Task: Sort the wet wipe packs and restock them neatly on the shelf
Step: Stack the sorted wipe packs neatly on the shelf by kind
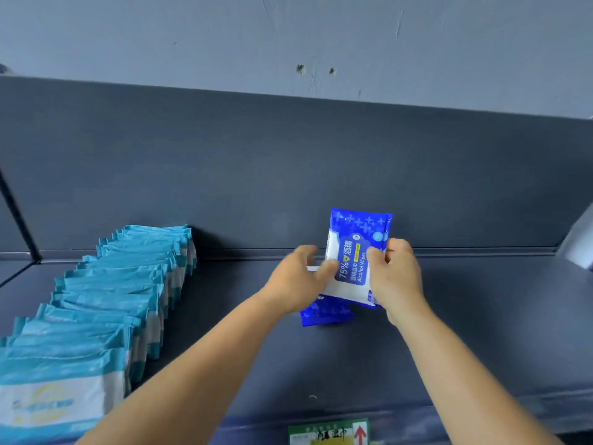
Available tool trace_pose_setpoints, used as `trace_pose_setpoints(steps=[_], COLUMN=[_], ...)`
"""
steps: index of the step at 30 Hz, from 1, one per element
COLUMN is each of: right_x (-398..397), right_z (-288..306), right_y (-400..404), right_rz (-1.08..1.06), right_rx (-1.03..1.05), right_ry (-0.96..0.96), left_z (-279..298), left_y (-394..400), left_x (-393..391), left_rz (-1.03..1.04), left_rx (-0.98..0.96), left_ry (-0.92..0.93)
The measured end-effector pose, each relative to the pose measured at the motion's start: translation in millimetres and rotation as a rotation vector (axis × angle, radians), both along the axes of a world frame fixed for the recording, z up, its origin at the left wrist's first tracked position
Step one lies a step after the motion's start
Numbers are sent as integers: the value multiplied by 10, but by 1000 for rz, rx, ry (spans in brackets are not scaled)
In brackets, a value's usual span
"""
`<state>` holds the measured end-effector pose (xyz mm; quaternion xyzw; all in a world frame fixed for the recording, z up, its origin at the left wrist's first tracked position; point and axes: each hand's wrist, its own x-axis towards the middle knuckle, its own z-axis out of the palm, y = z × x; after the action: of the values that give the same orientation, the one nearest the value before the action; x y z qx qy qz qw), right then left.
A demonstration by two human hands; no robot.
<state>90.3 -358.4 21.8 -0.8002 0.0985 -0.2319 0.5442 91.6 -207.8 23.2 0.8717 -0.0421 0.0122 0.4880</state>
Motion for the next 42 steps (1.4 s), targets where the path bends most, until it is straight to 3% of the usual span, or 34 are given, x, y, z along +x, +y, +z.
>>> trace_pose_setpoints(steps=[2, 4, 7, 10, 13, 16, 20, 23, 27, 32, 36, 38, 42], right_x=[23, 21, -23, -107, -73, -49, -14, 4, 91, 94, 90, 108, 91], right_z=[5, 20, 72, 137, 69, -57, -176, -188, -208, -156, 158, 195, 38], right_y=[106, 150, 84, 48, 91, 165, 135, 102, 124, 145, 110, 100, 65], right_rz=[68, 134, 143, 171, 331, 306, 206, 296, 372, 415, 405, 452, 512], right_rx=[160, 169, -11, -173, -253, -275, -417, -300, -211, -247, -594, -686, -600], right_ry=[0, 16, 61, 123, 306, 354, 479, 584, 564, 409, 106, 55, 76], left_z=[61, 131, 243, 308, 303, 203, -37, -184, -260, -286, -154, -142, -238], left_y=[-14, 54, 236, 311, 255, 238, 364, 422, 398, 446, 470, 488, 487], left_x=[-35, -32, 54, 98, 150, 227, 367, 444, 479, 398, 285, 268, 211], left_rz=[-77, -52, -108, -197, -276, -156, -99, -162, -168, -112, -105, -155, -178], left_rx=[-99, -51, 225, 656, 823, 716, 430, 279, 94, -126, -177, -146, -155], left_ry=[-3, -42, -63, -47, -62, -159, 122, 272, 222, 121, -82, -65, 26])
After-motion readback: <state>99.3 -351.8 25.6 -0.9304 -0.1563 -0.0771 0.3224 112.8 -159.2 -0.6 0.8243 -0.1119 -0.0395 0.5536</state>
